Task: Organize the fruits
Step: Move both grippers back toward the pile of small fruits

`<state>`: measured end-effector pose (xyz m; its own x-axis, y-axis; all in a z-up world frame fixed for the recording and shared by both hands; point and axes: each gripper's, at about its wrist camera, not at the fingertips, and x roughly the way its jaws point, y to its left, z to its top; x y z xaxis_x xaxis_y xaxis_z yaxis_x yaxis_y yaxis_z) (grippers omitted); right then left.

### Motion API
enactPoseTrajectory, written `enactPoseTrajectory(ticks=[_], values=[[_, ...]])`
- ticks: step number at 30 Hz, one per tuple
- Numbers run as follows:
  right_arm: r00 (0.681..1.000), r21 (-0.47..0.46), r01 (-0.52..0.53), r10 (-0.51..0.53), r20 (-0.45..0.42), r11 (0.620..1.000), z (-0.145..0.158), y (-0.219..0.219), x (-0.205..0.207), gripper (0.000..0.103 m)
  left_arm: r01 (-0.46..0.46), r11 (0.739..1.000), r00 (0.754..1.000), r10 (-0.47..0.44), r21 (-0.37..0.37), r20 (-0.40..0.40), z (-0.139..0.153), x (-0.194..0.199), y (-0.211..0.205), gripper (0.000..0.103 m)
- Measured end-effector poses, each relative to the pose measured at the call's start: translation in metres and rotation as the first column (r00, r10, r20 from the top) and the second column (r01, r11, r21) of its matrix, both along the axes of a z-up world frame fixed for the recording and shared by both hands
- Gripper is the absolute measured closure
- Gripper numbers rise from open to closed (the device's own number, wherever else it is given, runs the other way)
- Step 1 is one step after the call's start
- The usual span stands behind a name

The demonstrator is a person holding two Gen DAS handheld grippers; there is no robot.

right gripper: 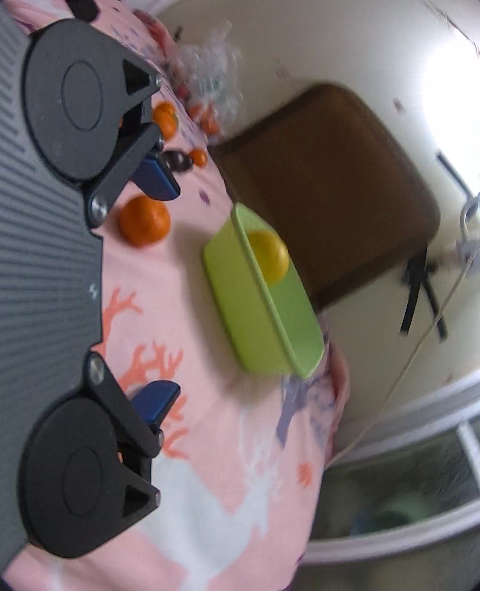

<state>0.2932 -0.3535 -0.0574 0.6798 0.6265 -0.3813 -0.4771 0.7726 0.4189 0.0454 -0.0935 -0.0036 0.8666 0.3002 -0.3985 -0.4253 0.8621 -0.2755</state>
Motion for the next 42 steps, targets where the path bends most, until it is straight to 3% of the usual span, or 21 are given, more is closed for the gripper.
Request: enactPoseTrajectory(ticks=[7, 15, 24, 34, 42], values=[[0.996, 0.077, 0.064, -0.06, -0.058, 0.995, -0.005, -0.015, 0.008, 0.0, 0.124, 0.99, 0.992, -0.122, -0.071, 0.033, -0.006, -0.004, 0.003, 0.001], [0.999, 0.084, 0.039, -0.036, -0.038, 0.996, -0.003, -0.014, 0.004, 0.0, 0.109, 0.983, 0.994, -0.107, -0.151, 0.021, -0.01, -0.002, 0.011, 0.002], [0.994, 0.026, -0.104, 0.104, 0.021, 0.994, 0.0, 0.0, 0.0, 0.0, -0.033, 0.999, 0.999, 0.032, 0.038, 0.01, 0.001, -0.012, -0.017, 0.004], [0.979, 0.085, -0.199, 0.194, 0.063, 0.976, 0.0, -0.007, -0.005, 0.0, -0.017, 0.961, 0.986, 0.061, 0.276, -0.153, 0.0, 0.013, -0.057, 0.01], [0.975, 0.126, -0.22, 0.212, 0.069, 0.967, 0.001, -0.011, -0.004, 0.0, -0.027, 0.949, 0.972, 0.098, 0.314, -0.213, -0.004, 0.021, -0.061, 0.01]])
